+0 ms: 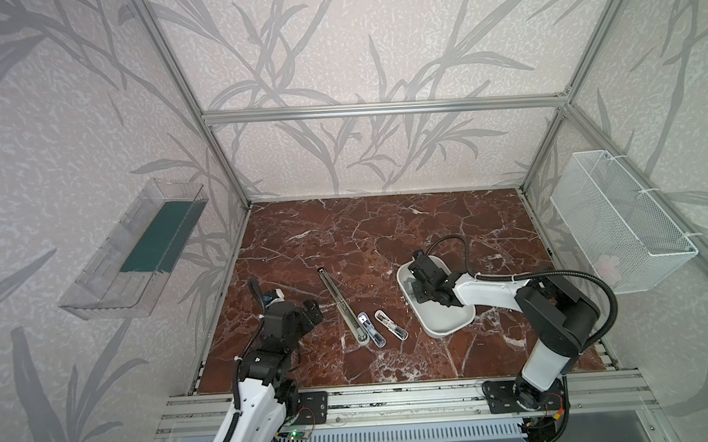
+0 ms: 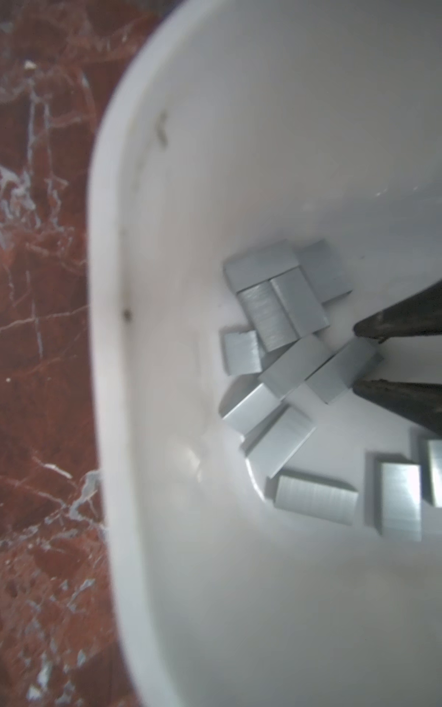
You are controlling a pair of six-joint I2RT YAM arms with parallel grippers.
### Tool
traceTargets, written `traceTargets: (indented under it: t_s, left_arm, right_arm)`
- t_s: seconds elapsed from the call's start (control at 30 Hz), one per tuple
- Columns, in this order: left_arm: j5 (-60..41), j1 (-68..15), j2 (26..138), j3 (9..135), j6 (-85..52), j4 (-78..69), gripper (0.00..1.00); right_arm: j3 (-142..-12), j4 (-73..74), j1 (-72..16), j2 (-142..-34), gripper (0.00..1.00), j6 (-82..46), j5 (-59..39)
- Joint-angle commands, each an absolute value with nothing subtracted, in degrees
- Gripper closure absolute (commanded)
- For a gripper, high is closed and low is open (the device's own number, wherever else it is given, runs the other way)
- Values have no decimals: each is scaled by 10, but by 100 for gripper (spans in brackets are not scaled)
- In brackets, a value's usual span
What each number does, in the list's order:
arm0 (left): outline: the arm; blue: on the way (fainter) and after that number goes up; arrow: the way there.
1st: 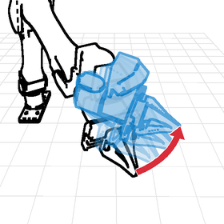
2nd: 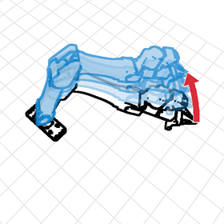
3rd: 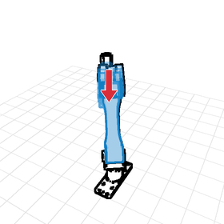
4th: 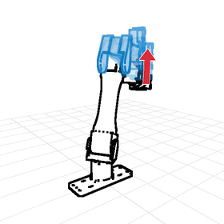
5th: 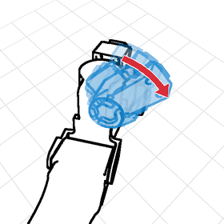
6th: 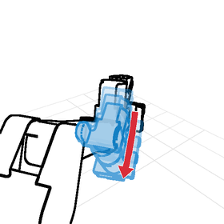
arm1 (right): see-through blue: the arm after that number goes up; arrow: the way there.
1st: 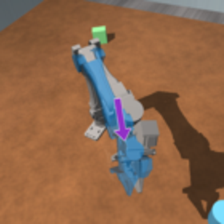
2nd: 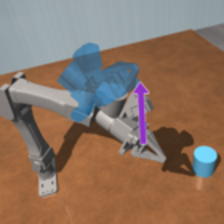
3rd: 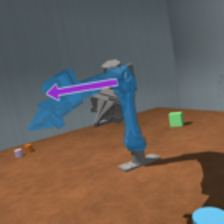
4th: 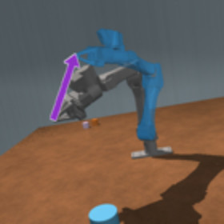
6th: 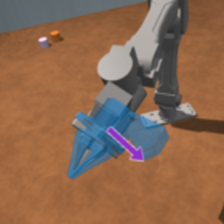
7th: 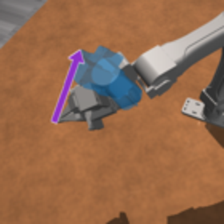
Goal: Load the staples into the stapler
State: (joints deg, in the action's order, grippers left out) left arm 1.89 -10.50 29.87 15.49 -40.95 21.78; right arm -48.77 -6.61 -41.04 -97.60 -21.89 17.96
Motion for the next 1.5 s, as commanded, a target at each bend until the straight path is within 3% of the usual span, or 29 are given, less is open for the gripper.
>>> traceTargets:
  t_s: [0.0, 0.3, 0.43, 0.9, 1.13, 1.33, 1.47]
  left_arm:
    - [30, -107, 295, 165, -407, 215, 1]
    - [29, -107, 293, 165, -406, 216, 1]
    - [28, -108, 293, 166, -406, 216, 1]
    - [27, -107, 291, 166, -406, 217, 1]
    - [27, -107, 287, 166, -406, 219, 1]
    - [27, -107, 283, 164, -406, 220, 1]
    - [26, -107, 281, 165, -406, 221, 1]
  right_arm:
    - [-463, -93, -410, -922, 77, -245, 201]
    - [-466, -99, -406, -870, 71, -248, 201]
    - [-477, -75, -406, -900, 64, -211, 169]
    - [-512, -56, -385, -997, 59, -150, 128]
    - [-516, -50, -385, -1016, 61, -145, 117]
    - [-520, -62, -385, -1018, 74, -152, 132]
    - [-518, -71, -385, -1012, 76, -160, 137]
